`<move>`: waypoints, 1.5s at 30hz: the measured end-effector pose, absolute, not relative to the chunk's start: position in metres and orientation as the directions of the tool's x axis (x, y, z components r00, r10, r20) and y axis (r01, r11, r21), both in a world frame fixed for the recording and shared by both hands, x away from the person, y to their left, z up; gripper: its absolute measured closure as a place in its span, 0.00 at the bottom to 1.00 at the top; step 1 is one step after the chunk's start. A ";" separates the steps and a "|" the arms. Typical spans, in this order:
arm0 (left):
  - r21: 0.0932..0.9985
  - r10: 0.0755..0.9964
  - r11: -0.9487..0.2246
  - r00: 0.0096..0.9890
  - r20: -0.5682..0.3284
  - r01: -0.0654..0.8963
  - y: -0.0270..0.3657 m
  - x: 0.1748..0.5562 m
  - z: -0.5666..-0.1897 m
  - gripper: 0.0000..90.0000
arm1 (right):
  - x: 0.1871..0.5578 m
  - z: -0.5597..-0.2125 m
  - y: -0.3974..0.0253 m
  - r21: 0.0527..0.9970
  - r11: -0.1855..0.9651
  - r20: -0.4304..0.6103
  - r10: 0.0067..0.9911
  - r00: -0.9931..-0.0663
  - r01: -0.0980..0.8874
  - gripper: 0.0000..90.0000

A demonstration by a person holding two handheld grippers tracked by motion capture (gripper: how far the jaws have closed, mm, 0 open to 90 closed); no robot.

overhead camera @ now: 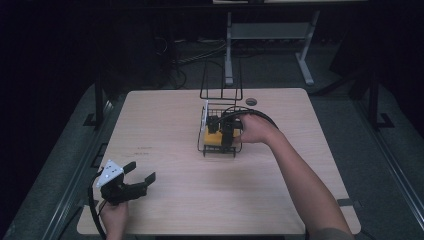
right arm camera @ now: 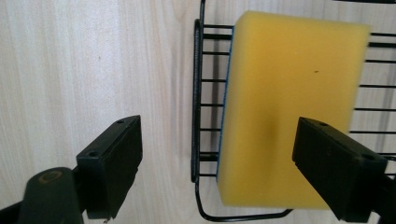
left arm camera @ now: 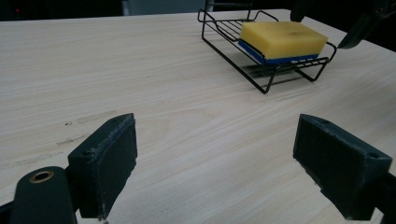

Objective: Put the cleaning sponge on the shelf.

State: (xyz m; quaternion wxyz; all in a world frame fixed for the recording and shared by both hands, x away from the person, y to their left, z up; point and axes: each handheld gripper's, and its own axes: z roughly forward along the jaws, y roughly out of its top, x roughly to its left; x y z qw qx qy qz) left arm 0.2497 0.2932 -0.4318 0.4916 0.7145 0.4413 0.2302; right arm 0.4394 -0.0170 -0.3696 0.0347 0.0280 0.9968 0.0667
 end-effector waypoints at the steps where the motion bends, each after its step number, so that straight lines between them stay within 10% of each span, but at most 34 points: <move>1: 0.906 0.858 -0.127 0.504 -0.104 0.404 0.293 0.250 -0.432 0.14 | 0.438 -0.370 -0.017 0.131 0.990 -0.072 0.058 -0.996 0.048 0.18; 45: 0.904 0.861 -0.138 0.501 -0.093 0.404 0.294 0.251 -0.432 0.14 | 0.390 -0.380 -0.017 0.151 0.988 -0.069 0.006 -0.998 -0.004 0.17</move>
